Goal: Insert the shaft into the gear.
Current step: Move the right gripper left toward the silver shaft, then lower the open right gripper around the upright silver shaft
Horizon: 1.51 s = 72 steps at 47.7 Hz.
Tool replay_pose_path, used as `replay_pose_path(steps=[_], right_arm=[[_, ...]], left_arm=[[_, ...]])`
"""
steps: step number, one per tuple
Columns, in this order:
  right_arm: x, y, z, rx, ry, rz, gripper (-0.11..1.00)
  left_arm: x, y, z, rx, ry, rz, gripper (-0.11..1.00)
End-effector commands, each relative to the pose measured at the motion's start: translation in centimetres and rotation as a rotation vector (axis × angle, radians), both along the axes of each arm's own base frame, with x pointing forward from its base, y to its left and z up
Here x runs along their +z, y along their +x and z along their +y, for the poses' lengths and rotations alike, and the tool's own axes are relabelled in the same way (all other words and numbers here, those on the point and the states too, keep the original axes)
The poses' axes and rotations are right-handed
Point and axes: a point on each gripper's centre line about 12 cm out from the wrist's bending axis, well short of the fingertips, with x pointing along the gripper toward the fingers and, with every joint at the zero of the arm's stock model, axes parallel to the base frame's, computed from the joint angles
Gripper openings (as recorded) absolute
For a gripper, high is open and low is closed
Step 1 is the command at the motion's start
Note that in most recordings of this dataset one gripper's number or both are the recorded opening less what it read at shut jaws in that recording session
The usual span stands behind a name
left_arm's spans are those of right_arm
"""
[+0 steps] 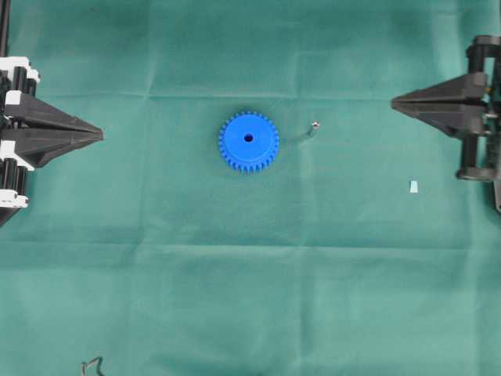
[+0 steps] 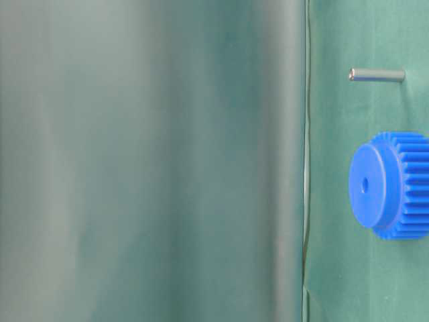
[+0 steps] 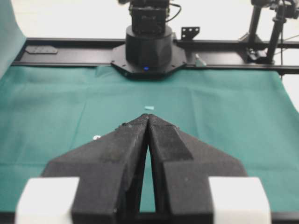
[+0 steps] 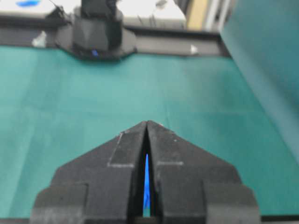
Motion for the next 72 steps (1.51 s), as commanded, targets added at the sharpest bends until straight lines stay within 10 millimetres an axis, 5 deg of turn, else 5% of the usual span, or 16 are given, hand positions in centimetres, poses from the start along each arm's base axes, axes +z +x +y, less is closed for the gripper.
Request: replay_pose_path(steps=[1,7,17,20,34,50,72], right_arm=[[0.2,1.1,-0.5,-0.015,0.014,0.014,0.03],[-1.5,2.4,-1.3,-0.045,0.054,0.086,0.18],[-5.1,4.7,-2.6,-0.084,0.101,0.224,0.79],[-6.1,5.4,-2.9,-0.089,0.106,0.259,0.90],[-11.0,8.2,-3.7,-0.110,0.140,0.371,0.82],[-14.8,8.6,-4.5,-0.153,0.183,0.460,0.81],[-15.4,9.4,-4.7,-0.156,0.187,0.469,0.68]], left_arm=[[1.0,0.2,-0.1,-0.004,0.003,-0.026,0.00],[1.0,0.2,-0.1,-0.003,0.001,-0.026,0.00],[0.9,0.2,-0.1,-0.004,0.003,-0.020,0.00],[0.9,0.2,-0.1,-0.004,0.003,-0.017,0.00],[0.9,0.2,-0.1,-0.003,0.004,-0.014,0.00],[0.8,0.2,-0.1,-0.003,0.004,-0.009,0.00],[0.7,0.2,-0.1,-0.003,0.005,-0.002,0.00]])
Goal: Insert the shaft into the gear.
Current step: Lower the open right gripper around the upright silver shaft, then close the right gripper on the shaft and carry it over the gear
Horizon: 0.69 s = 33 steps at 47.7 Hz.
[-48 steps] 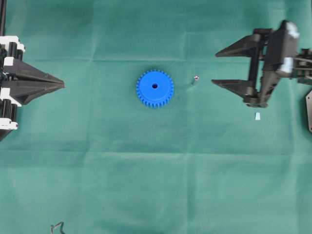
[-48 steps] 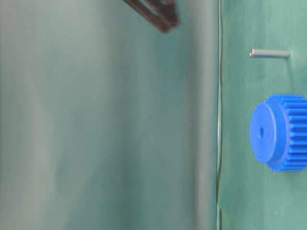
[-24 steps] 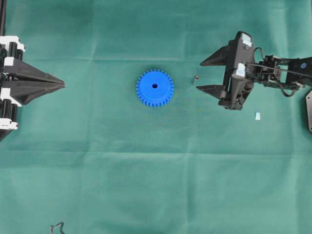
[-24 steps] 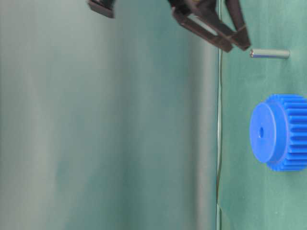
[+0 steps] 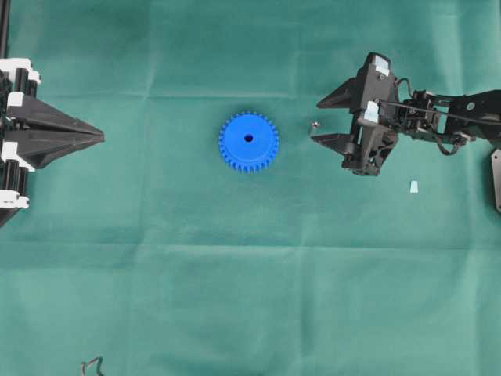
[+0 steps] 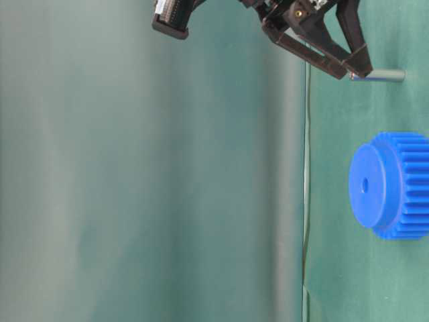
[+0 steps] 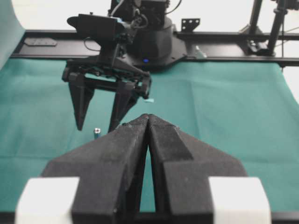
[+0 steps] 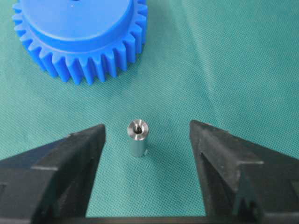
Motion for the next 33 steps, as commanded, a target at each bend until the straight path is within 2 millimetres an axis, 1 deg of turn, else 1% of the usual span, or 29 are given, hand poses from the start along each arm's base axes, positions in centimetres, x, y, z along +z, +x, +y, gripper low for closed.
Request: replay_pose_path(steps=[1,4,10,12,23,27,33], right_arm=[[0.7,0.6,-0.2,-0.003,-0.006,-0.030,0.66],[0.6,0.7,-0.2,-0.003,-0.005,-0.026,0.54],[0.6,1.1,0.1,0.013,-0.007,-0.024,0.24],[0.6,1.1,0.2,0.016,-0.007,-0.024,0.18],[0.7,1.0,0.3,0.015,-0.002,-0.015,0.17],[1.5,1.0,0.3,0.018,0.001,-0.011,0.17],[3.8,1.0,0.4,0.029,-0.002,-0.019,0.17]], left_arm=[[1.1,0.2,-0.1,-0.004,0.004,-0.028,0.00],[1.1,0.2,-0.1,-0.004,0.004,-0.028,0.00],[1.1,0.2,-0.1,-0.004,0.004,-0.026,0.00],[1.1,0.2,-0.1,-0.004,0.004,-0.029,0.00],[1.1,0.1,-0.1,-0.003,0.003,-0.023,0.00],[1.2,0.0,-0.1,-0.003,0.003,-0.025,0.00],[1.1,0.1,-0.1,-0.003,0.003,-0.023,0.00]])
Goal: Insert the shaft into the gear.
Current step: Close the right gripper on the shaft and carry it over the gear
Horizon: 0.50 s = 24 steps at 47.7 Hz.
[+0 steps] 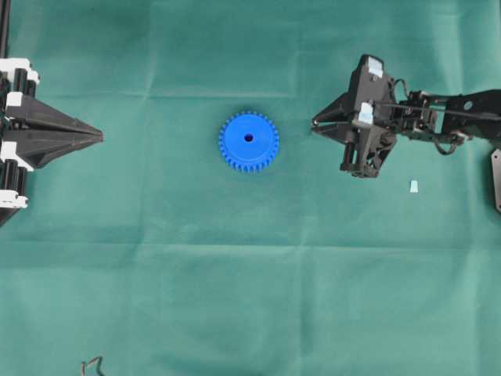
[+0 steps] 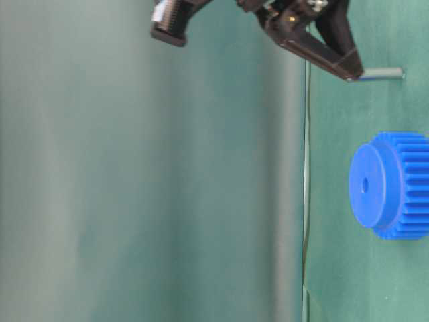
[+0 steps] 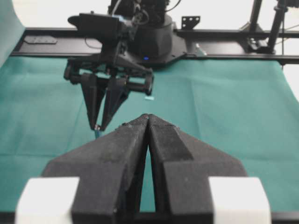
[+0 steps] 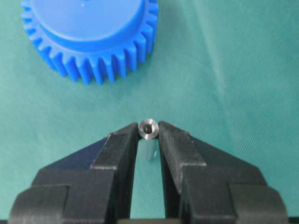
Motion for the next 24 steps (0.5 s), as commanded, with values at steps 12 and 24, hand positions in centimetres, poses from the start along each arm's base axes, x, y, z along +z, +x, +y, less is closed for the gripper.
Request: replay_pose_path(steps=[12,24], right_arm=[[6.7,0.3,0.2,0.033,-0.020,-0.045,0.17],[7.2,0.4,0.2,0.039,-0.027,-0.046,0.17]], left_arm=[[1.1,0.2,-0.1,-0.004,0.003,-0.028,0.00],[1.2,0.2,-0.1,-0.004,0.003,-0.031,0.00]])
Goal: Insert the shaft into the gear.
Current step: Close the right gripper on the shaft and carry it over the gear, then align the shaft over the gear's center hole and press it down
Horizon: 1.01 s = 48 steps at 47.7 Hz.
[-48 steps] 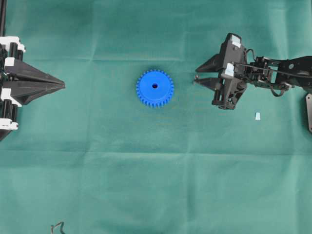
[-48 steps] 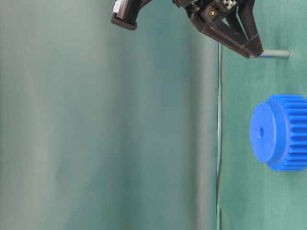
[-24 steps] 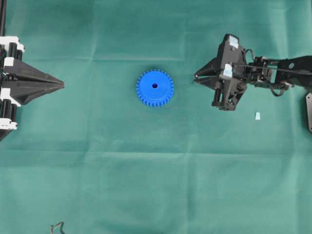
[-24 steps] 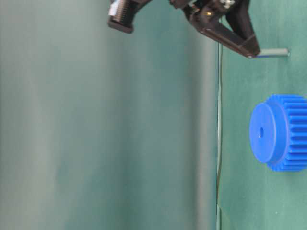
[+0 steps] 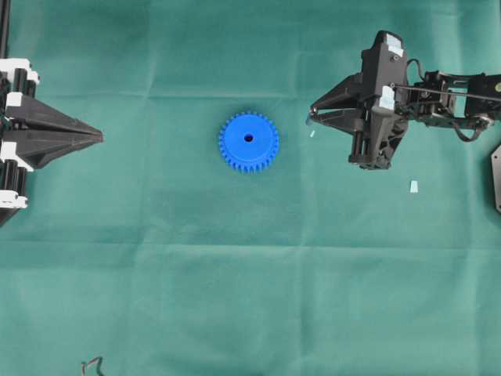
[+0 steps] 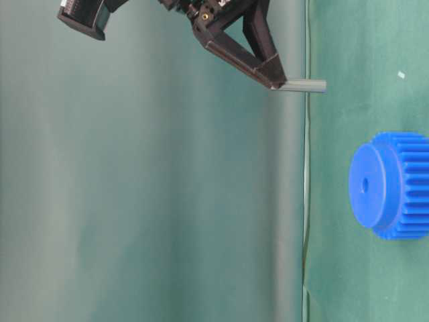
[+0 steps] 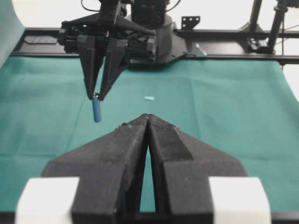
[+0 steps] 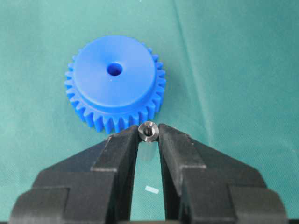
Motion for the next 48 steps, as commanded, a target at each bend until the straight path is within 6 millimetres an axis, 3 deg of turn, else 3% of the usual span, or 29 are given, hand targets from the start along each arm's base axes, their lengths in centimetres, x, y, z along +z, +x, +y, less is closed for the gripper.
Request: replay_pose_path(steps=[1,12,33,48], right_arm=[[1.4,0.5,-0.1,-0.002,-0.006,-0.041,0.17],[2.3,1.7,0.2,0.011,-0.010,-0.086,0.17],[2.7,8.9,1.2,0.076,-0.021,-0.102,0.17],[1.9,9.4,1.1,0.085,-0.033,-0.083,0.17]], left_arm=[[1.1,0.2,-0.1,-0.003,0.001,-0.028,0.00],[1.1,0.2,-0.1,-0.003,0.000,-0.028,0.00],[1.1,0.2,-0.1,-0.003,0.001,-0.028,0.00],[0.9,0.2,-0.1,-0.003,0.001,-0.015,0.00]])
